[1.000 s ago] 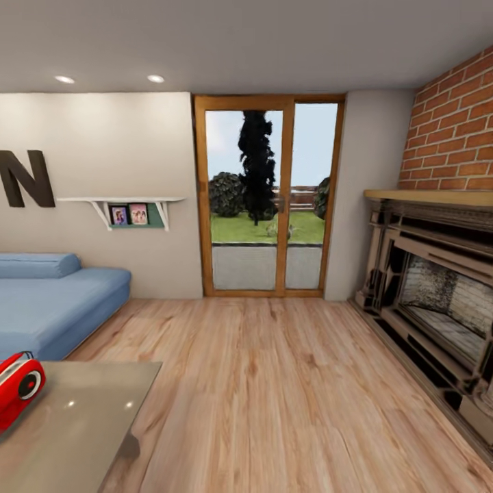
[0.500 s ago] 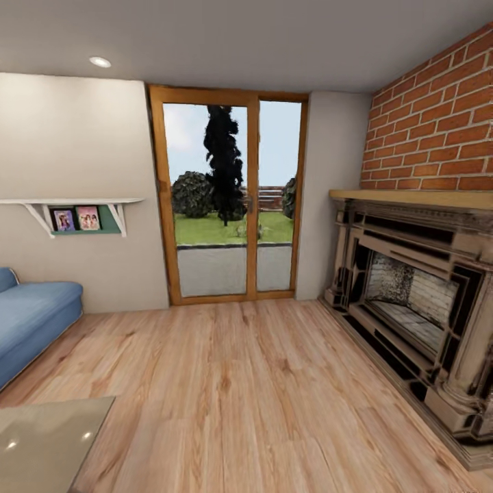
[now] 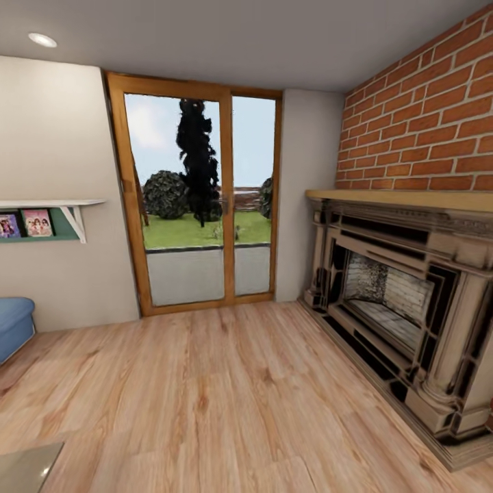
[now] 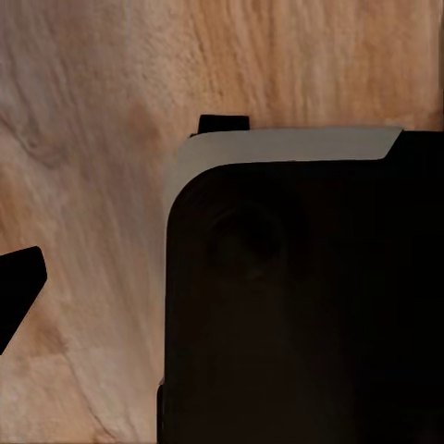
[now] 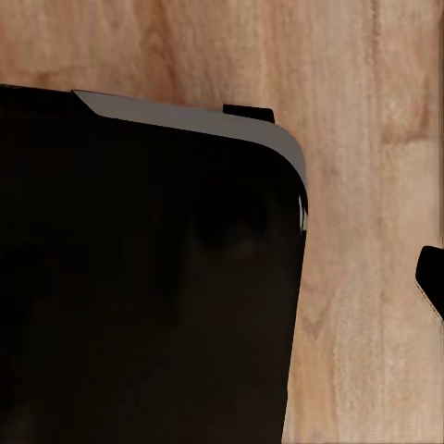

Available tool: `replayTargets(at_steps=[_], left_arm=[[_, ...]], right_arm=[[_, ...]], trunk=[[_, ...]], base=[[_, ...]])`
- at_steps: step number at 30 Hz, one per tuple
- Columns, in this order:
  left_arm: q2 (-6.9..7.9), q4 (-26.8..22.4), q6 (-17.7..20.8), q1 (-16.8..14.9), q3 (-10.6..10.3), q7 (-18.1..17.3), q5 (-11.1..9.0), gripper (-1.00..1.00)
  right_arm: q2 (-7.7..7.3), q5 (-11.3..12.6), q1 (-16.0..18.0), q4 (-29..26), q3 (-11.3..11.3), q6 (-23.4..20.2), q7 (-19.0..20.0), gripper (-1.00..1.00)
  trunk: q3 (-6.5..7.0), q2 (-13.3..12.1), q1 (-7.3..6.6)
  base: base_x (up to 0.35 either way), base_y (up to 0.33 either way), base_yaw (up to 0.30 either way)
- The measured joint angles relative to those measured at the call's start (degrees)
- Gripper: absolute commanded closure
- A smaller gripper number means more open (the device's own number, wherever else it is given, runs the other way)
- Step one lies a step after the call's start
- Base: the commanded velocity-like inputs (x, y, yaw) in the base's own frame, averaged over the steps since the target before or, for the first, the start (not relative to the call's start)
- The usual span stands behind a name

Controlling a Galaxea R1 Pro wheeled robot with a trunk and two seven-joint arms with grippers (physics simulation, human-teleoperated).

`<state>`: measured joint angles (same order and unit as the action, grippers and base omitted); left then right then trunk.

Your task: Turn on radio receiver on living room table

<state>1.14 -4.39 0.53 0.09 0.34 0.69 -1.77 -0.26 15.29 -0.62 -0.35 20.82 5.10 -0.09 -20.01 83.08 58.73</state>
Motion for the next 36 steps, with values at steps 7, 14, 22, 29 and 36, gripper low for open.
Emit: replayTargets(at_steps=[7, 14, 22, 29, 36], left_arm=[[0.0, 0.0, 0.0, 0.0, 0.0, 0.0, -0.5, -1.0], [0.0, 0.0, 0.0, 0.0, 0.0, 0.0, -0.6, -1.0], [0.0, 0.0, 0.0, 0.0, 0.0, 0.0, -0.7, -1.0], [-0.02, 0.0, 0.0, 0.0, 0.0, 0.0, -0.8, -1.0], [-0.13, 0.0, 0.0, 0.0, 0.0, -0.1, -0.7, -1.0]], right_arm=[[0.0, 0.0, 0.0, 0.0, 0.0, 0.0, 0.0, -1.0], [0.0, 0.0, 0.0, 0.0, 0.0, 0.0, 0.0, -1.0], [0.0, 0.0, 0.0, 0.0, 0.0, 0.0, 0.0, -1.0], [0.01, -0.1, 0.0, 0.0, 0.1, 0.2, 0.0, -1.0], [0.0, -0.2, 0.0, 0.0, 0.1, 0.2, 0.0, -1.0]], trunk=[[0.0, 0.0, 0.0], [0.0, 0.0, 0.0], [0.0, 0.0, 0.0], [0.0, 0.0, 0.0], [0.0, 0.0, 0.0]], base=[[0.324, 0.0, -0.004], [0.324, 0.0, 0.0], [0.324, 0.0, 0.0], [0.324, 0.0, 0.141], [0.324, 0.0, 0.267]])
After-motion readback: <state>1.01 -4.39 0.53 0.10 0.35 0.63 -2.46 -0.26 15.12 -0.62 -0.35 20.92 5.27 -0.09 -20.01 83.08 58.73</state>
